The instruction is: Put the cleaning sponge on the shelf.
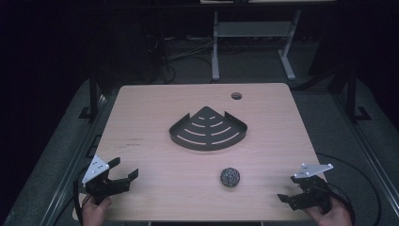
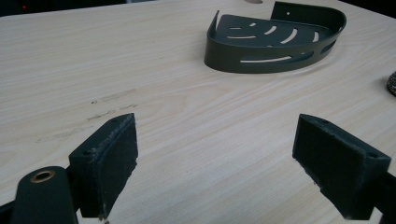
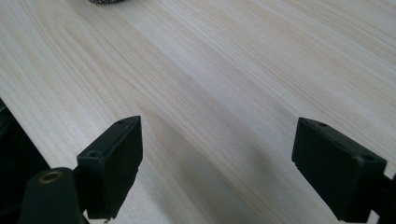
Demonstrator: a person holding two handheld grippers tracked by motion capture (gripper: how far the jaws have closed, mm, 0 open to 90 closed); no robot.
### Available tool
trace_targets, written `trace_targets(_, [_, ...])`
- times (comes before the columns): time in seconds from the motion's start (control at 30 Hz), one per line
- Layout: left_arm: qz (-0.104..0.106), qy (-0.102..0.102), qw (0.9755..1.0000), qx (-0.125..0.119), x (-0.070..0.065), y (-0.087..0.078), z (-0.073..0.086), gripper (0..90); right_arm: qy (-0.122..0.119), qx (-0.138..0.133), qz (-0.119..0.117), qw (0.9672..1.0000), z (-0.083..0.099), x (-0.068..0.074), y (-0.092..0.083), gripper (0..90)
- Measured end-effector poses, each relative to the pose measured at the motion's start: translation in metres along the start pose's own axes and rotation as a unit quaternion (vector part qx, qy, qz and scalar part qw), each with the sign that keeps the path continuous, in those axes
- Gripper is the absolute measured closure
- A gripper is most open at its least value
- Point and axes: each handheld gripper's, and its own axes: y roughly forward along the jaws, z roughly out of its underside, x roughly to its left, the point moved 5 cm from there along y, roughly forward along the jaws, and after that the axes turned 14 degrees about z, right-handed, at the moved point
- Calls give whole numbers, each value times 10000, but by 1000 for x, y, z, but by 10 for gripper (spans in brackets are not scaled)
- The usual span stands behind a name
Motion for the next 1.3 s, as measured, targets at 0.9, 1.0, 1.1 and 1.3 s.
trace_targets(0.9, [-41, -20, 10000, -39, 0, -4, 0, 133, -525, 91, -238, 9983, -22, 24, 5, 156])
trace_targets(1.0, [-43, -20, 10000, -55, 0, -4, 0, 134, -606, 115, -247, 9978, -25, 27, 5, 156])
trace_targets(1.1, [-30, -15, 10000, -57, 0, -4, 0, 133, -646, 105, -264, 9975, -27, 29, 5, 156])
trace_targets(1.3, [-35, -7, 10000, -65, 1, -4, 0, 133, -744, 147, -308, 9966, -31, 33, 5, 156])
